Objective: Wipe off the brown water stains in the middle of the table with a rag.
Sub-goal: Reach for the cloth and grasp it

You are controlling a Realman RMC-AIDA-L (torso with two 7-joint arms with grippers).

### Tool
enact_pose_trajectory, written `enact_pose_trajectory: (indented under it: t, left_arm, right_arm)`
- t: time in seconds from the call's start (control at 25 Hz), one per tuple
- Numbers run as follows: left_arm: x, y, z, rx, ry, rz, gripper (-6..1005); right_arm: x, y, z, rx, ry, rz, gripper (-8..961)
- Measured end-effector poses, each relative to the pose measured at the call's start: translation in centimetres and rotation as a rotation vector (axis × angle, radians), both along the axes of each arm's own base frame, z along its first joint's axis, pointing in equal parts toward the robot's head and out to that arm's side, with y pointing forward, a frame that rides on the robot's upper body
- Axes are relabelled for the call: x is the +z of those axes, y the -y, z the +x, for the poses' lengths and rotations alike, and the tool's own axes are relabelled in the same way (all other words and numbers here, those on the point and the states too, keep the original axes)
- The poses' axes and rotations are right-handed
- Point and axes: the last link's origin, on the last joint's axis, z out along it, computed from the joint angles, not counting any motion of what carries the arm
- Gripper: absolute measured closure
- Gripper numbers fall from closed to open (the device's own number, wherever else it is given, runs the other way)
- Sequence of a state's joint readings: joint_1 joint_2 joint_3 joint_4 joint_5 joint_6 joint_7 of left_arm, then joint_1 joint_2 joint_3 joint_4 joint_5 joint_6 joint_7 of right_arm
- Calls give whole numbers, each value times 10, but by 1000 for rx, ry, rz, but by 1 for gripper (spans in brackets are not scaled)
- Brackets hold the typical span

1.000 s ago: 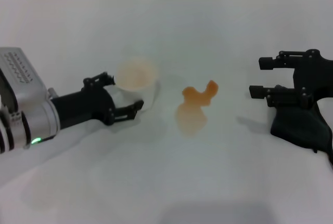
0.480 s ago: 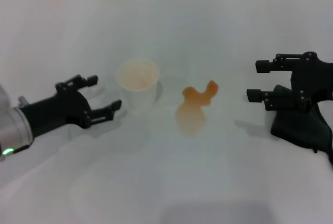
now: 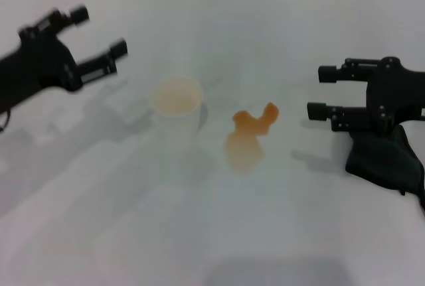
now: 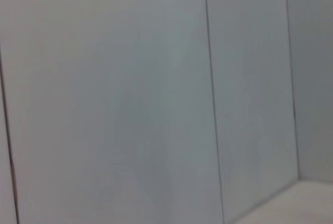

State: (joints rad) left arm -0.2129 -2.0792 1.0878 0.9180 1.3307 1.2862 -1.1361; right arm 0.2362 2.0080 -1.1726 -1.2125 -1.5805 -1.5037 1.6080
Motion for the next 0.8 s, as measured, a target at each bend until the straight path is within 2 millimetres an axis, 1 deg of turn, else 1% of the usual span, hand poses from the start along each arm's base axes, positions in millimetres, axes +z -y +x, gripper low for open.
enact_pose_trajectory:
  t: [0.16,0.4,0.6,0.8]
  left_arm:
    - [16,-9,12,-14,32,30,115]
    - [30,-23,27,-31,30,4,116]
    - [41,-34,29,-7,-26,-53,119]
    - [48,-41,28,8,-136,-168,119]
  right_arm:
    - [3,0,-3,4,-34,7,263]
    - [5,0,-5,1,-52,6,263]
    - [5,-2,-7,-7,-57,5,263]
    - [3,-3,-9,-11,-61,-9,263]
